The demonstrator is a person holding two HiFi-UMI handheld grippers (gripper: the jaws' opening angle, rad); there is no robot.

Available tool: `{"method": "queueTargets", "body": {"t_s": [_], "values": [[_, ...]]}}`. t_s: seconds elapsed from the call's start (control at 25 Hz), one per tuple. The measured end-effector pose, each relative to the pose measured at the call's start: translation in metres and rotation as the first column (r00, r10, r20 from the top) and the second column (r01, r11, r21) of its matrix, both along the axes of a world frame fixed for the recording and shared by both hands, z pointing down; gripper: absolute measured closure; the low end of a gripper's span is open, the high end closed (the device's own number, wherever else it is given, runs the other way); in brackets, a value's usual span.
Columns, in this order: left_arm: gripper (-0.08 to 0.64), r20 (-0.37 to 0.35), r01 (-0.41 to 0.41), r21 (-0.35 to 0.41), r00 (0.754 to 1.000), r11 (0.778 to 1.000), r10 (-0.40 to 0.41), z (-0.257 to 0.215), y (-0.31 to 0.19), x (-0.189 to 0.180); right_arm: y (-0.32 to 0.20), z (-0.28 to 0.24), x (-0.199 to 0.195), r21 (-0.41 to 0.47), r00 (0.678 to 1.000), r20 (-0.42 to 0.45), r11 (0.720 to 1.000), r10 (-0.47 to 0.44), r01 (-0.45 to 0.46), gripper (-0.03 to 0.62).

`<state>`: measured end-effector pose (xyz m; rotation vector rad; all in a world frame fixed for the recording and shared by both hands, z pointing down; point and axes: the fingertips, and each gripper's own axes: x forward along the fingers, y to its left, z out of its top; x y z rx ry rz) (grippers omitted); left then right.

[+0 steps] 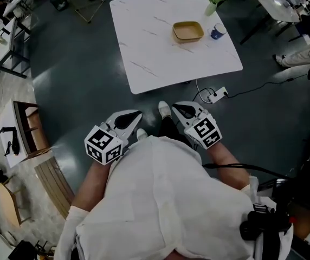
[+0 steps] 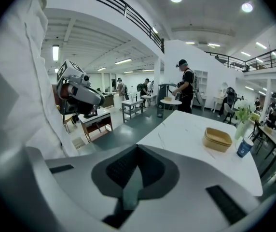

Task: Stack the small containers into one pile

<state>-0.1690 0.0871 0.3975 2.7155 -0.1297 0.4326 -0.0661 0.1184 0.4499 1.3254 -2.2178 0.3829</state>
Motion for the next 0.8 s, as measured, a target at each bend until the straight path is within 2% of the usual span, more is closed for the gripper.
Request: {"method": "queueTargets", "body": {"t_s": [0.32, 0.8], "values": [[0.552, 0.011, 0.023, -0.007, 1.000, 1.000, -0.023, 0.010, -0.003, -0.020, -0.010, 0.004, -0.024, 0.019, 0.999, 0.010, 0.999, -0.036, 0.036, 0.588], [0.554, 0.007, 0.020, -0.003, 1.000, 1.000, -0.020, 0.010, 0.005, -0.010, -0.005, 0.003, -0.022, 0.019, 0.998, -0.005, 0.997, -0.069, 0.069, 0.588]]}}
